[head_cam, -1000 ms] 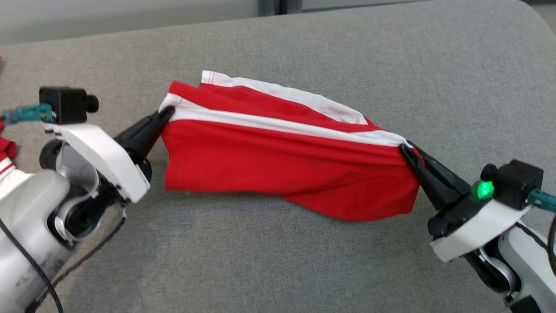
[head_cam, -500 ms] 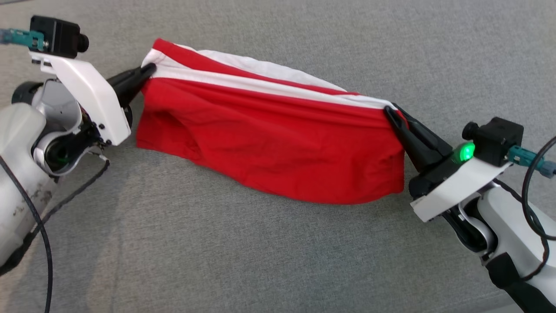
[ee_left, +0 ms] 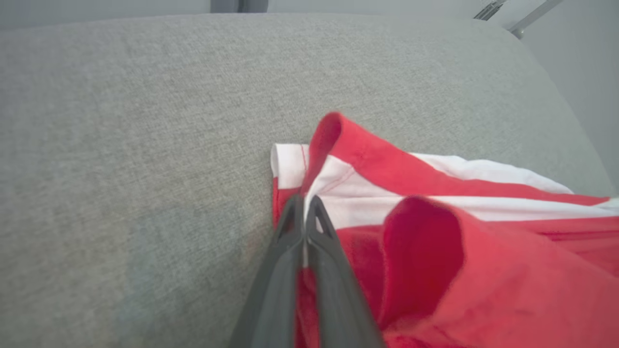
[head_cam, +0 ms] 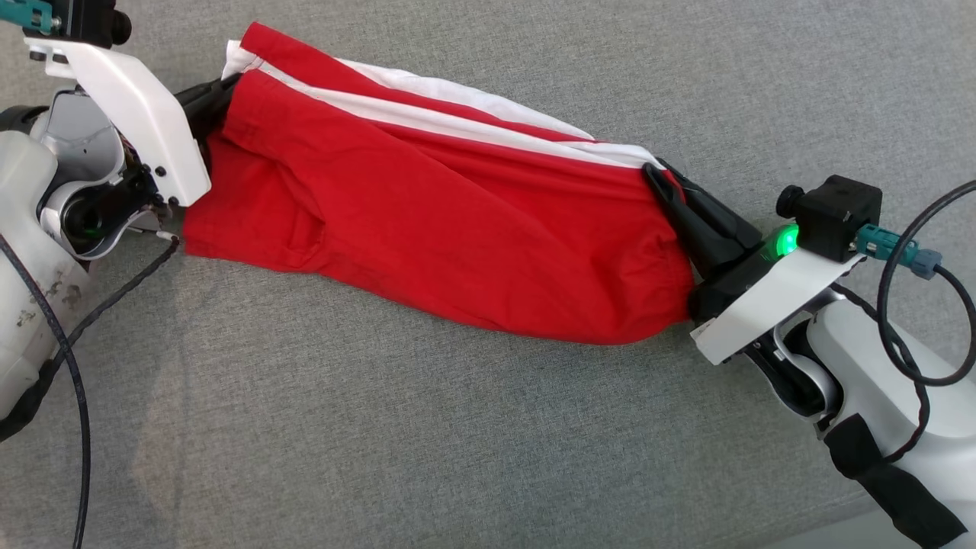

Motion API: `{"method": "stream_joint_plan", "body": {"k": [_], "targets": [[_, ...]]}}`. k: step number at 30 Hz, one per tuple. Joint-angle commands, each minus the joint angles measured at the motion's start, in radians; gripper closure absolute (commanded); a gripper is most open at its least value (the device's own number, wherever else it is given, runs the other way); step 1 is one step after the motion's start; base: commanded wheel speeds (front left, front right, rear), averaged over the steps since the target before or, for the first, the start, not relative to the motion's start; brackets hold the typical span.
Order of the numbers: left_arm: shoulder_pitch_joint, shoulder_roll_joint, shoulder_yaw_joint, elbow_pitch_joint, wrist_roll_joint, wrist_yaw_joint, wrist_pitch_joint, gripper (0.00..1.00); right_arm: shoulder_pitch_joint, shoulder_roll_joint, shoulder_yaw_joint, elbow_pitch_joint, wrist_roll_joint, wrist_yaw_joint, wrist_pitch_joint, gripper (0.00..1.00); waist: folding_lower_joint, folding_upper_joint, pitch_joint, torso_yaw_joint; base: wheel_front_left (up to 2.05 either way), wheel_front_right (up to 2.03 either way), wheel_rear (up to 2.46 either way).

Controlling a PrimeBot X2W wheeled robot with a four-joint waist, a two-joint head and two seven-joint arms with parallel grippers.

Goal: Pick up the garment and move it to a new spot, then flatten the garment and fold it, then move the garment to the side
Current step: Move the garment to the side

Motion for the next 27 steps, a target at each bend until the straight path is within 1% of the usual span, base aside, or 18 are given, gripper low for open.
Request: {"method": "stream_joint_plan", "body": {"k": [1, 2, 3, 4, 5, 8, 17, 27], "targets": [[-0.014, 0.01, -0.003, 0.01, -0.008, 0.002, -0.003, 0.71, -0.014, -0.01, -0.002, 0.014, 0.01, -0.003, -0.003, 0.82, 0.0, 0.0, -0.001, 0.002, 0.0, 0.0, 0.0], [-0.015, 0.009, -0.006, 0.009, -0.01, 0.002, -0.002, 0.56, -0.018, -0.009, 0.001, 0.019, 0.011, -0.003, -0.003, 0.71, 0.0, 0.0, -0.002, 0.003, 0.0, 0.0, 0.0], [-0.015, 0.008, -0.008, 0.007, -0.013, 0.002, -0.001, 0.27, -0.022, -0.009, 0.004, 0.023, 0.013, -0.003, -0.003, 0.59, 0.0, 0.0, -0.004, 0.004, 0.0, 0.0, 0.0], [-0.016, 0.007, -0.009, 0.005, -0.021, 0.002, 0.0, 0.0, -0.026, -0.009, 0.006, 0.028, 0.014, -0.003, -0.003, 0.33, 0.0, 0.0, -0.006, 0.006, 0.0, 0.0, 0.0], [-0.016, 0.005, -0.008, 0.001, -0.03, 0.002, 0.002, 0.0, -0.028, -0.009, 0.009, 0.031, 0.016, -0.003, -0.003, 0.0, 0.0, 0.0, -0.008, 0.008, 0.0, 0.0, 0.0], [-0.011, 0.002, -0.008, -0.008, -0.048, 0.001, 0.006, 0.0, -0.029, -0.006, 0.02, 0.039, 0.023, -0.002, -0.003, 0.0, 0.0, 0.0, -0.019, 0.014, 0.0, 0.0, 0.0], [-0.006, 0.017, -0.023, -0.025, -0.072, 0.001, 0.008, 0.0, -0.023, -0.014, 0.02, 0.057, 0.039, -0.002, -0.003, 0.0, 0.0, 0.0, -0.057, 0.027, 0.0, 0.0, 0.0], [0.038, 0.033, -0.054, -0.05, -0.103, 0.001, 0.038, 0.0, 0.025, -0.031, 0.008, 0.056, 0.056, -0.002, -0.003, 0.0, 0.0, 0.0, -0.147, 0.03, 0.0, 0.0, 0.0]]}}
